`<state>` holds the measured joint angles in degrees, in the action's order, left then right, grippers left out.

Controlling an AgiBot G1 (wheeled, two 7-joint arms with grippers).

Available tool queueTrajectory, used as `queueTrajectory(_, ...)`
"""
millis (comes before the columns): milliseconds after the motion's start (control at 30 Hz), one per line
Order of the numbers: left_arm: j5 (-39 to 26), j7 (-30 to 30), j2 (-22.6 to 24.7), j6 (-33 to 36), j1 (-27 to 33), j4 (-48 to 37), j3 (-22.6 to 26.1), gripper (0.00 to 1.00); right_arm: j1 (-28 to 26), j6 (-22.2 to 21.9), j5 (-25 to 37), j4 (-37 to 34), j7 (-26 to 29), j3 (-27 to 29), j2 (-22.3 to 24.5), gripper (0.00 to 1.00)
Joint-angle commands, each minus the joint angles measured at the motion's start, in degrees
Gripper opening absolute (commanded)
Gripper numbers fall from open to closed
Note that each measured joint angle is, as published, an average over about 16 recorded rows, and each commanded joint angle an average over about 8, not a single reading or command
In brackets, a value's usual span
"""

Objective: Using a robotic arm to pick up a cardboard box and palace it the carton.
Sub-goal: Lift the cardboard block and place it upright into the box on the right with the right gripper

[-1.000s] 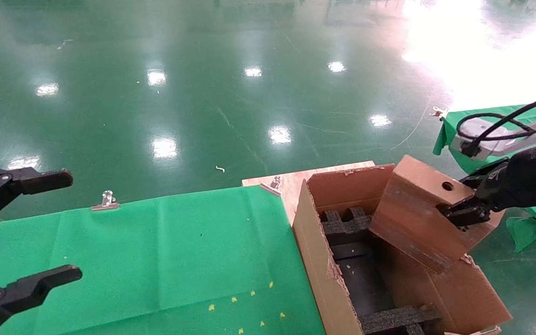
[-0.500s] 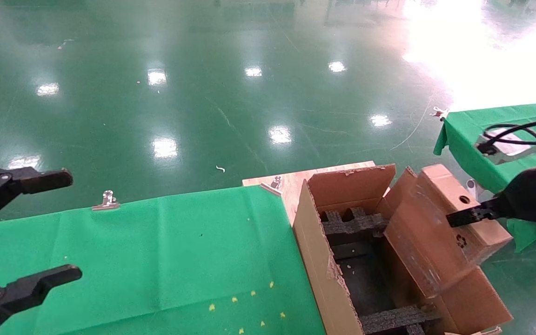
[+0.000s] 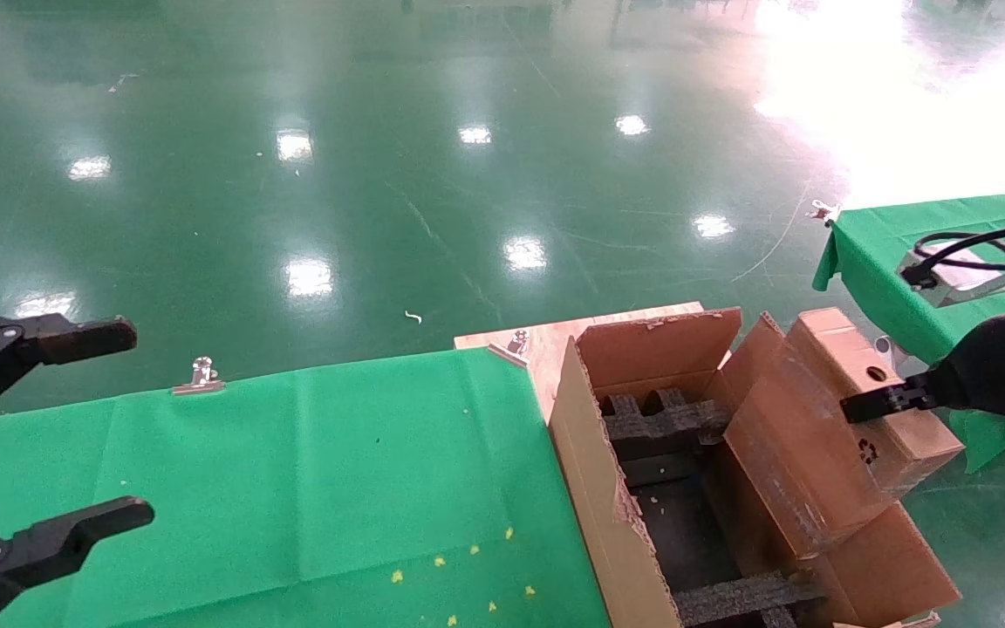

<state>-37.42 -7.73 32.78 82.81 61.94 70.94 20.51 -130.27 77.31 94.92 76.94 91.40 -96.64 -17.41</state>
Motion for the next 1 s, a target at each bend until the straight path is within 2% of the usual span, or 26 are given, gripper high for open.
queueTrajectory(33,0.0,0.0,0.0,0.0,0.0,0.0,0.0,1.0,0.29,-0.4,0.61,-0.44,1.08,-0.21,-0.28,0.0)
queueTrajectory(267,0.0,0.0,0.0,0.0,0.0,0.0,0.0,1.0,2.82,-3.11,2.2,0.22,5.73,-1.43,-1.55,0.0)
queueTrajectory(1000,0.0,0.0,0.0,0.0,0.0,0.0,0.0,1.0,10.84,-13.47,6.55,0.07,12.31,-4.66,-3.52,0.0)
